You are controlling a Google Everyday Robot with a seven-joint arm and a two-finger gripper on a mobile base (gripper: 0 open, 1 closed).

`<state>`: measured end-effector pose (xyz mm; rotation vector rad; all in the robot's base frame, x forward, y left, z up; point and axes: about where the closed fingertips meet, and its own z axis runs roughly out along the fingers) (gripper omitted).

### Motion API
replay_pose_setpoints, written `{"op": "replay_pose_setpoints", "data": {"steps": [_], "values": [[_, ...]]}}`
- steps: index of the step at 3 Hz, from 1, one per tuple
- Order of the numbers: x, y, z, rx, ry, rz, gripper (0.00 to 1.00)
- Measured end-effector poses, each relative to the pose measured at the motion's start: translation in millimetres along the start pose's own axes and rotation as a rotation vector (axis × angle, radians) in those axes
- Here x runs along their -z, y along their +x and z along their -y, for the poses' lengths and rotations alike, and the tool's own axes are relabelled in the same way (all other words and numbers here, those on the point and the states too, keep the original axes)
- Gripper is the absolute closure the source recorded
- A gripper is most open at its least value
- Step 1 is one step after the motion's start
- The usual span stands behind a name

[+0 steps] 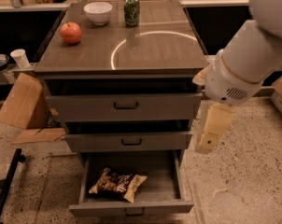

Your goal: Pick brown chip bag from bottom drawer and place on counter

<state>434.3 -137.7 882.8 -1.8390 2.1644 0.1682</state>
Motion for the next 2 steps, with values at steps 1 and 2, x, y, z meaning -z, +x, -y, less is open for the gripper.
{"op": "replay_pose_setpoints", "data": {"steps": [1,2], "values": [[-52.1,-25.1,-17.7,-0.002,-0.098,0.055,0.0],[-52.3,-25.0,-17.7,-0.002,-0.099,0.054,0.0]]}}
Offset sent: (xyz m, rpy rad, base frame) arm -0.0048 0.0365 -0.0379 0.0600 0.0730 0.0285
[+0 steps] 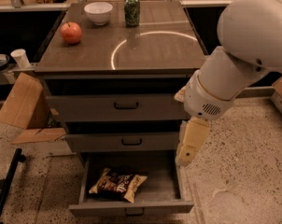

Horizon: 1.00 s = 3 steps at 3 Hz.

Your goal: Pick brown chip bag from bottom drawer and place on counter

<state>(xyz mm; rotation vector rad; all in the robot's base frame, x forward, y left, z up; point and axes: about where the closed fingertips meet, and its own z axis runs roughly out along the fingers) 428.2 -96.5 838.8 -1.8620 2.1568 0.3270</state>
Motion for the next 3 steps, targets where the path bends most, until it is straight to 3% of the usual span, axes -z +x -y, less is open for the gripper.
{"op": "replay_pose_setpoints", "data": {"steps": [1,2,3], "values": [[-39.7,12.8,10.7,-0.038,-0.005,-0.029,0.0],[-160.6,63.3,4.8,-0.073,-0.069,-0.059,0.0],[-251.6,88.4,4.9,-0.089,-0.105,-0.012,0.0]]}}
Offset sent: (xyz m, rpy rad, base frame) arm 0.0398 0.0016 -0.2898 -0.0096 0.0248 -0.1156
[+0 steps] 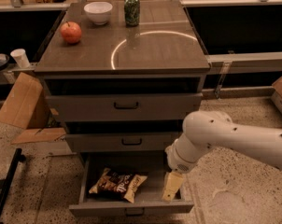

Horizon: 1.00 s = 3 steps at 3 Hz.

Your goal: Pick brown chip bag from bottom drawer and place on counter

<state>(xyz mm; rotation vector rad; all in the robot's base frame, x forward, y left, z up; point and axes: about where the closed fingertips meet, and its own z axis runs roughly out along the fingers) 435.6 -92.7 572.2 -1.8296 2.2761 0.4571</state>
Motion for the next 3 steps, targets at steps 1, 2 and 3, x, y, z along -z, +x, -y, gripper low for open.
{"op": "replay_pose_setpoints", "data": {"steps": [1,2,3], "values": [[-98.5,5.3,17.7,-0.03,-0.027,0.123,0.0],[-98.0,5.4,17.4,-0.03,-0.027,0.122,0.0],[-117.4,0.5,24.8,-0.035,-0.037,0.101,0.0]]}}
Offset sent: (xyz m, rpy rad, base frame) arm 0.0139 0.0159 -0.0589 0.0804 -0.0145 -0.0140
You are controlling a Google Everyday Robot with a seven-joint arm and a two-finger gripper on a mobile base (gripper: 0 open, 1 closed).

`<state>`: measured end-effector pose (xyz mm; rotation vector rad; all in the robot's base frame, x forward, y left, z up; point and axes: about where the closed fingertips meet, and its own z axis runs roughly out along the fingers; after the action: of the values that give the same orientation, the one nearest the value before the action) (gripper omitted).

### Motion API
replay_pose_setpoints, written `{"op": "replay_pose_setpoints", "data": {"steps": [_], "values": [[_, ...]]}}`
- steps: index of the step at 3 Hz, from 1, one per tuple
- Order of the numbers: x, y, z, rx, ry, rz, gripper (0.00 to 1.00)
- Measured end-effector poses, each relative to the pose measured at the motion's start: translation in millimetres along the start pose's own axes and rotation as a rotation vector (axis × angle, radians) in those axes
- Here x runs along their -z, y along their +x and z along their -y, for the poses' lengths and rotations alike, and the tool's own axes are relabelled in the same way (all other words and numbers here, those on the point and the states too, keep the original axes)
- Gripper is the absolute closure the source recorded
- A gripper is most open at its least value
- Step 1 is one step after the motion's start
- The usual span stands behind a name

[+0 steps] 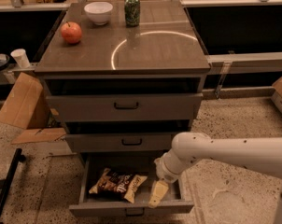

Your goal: Pick brown chip bag from bottom drawer and place on counter

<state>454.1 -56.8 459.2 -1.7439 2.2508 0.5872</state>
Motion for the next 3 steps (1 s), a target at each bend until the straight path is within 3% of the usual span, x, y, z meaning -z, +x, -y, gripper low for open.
{"op": "replay_pose_setpoints", "data": {"steps": [1,3], "values": [[-48.5,-0.1,25.1,-0.006,0.002,-0.021,0.0],[-141.5,-13.4,69.8,-0.031,-0.06,0.046,0.0]]}}
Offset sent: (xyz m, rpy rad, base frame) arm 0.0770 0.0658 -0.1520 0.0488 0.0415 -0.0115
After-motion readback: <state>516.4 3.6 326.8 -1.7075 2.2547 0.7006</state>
